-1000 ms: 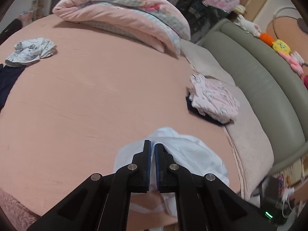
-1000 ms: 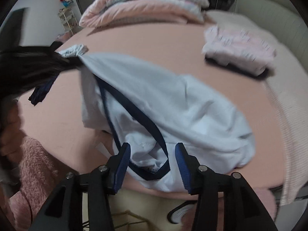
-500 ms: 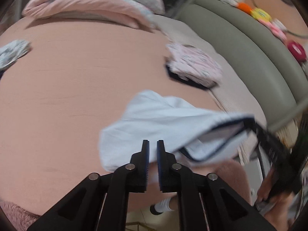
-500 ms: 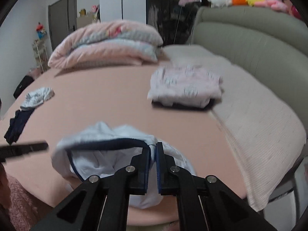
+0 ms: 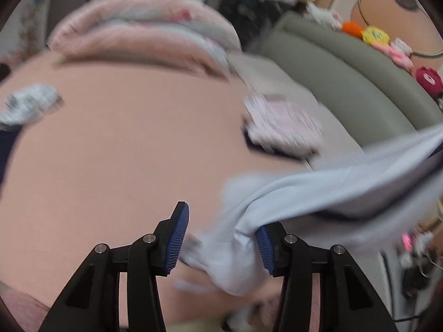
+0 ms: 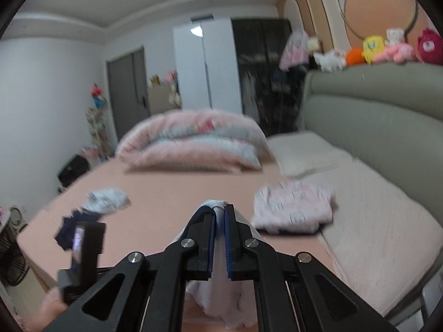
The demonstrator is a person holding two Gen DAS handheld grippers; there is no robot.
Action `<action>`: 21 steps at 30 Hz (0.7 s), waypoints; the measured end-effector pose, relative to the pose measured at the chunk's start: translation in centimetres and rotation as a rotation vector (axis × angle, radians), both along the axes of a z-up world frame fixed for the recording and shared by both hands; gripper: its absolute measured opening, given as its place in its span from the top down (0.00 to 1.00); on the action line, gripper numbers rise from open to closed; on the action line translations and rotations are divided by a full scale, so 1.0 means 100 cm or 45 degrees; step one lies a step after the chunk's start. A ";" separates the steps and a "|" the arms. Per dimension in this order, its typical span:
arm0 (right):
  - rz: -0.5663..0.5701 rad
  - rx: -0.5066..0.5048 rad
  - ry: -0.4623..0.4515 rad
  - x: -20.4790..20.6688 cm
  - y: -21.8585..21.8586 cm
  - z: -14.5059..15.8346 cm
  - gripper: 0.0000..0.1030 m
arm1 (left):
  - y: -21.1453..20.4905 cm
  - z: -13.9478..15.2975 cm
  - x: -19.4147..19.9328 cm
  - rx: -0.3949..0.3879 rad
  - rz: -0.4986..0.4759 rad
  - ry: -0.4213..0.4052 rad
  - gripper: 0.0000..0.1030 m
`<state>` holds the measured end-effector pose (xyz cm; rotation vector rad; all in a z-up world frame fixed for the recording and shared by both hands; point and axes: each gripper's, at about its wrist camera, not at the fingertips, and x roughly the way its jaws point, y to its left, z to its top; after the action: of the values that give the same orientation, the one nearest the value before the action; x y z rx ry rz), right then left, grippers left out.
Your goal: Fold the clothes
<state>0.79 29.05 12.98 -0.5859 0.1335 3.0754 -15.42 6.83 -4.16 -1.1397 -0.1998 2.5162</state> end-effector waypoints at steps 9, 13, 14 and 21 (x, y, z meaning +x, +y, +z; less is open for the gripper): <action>-0.030 0.060 -0.517 -0.071 0.009 -0.103 0.96 | -0.059 -0.007 -0.013 -0.025 0.218 -0.060 0.58; -0.020 0.018 -0.652 -0.083 0.012 -0.148 0.96 | -0.054 -0.027 -0.007 -0.015 -0.033 -0.195 0.58; -0.017 -0.008 -0.675 -0.085 0.012 -0.155 0.96 | -0.047 -0.034 -0.003 -0.014 -0.113 -0.230 0.58; 0.009 -0.018 -0.685 -0.069 0.009 -0.167 0.96 | 0.018 -0.095 0.006 -0.159 -0.217 -0.381 0.58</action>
<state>-6.14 29.97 -3.73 -1.3773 0.1442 2.7968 -14.78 8.63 -13.66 -1.5144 -0.0212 2.2278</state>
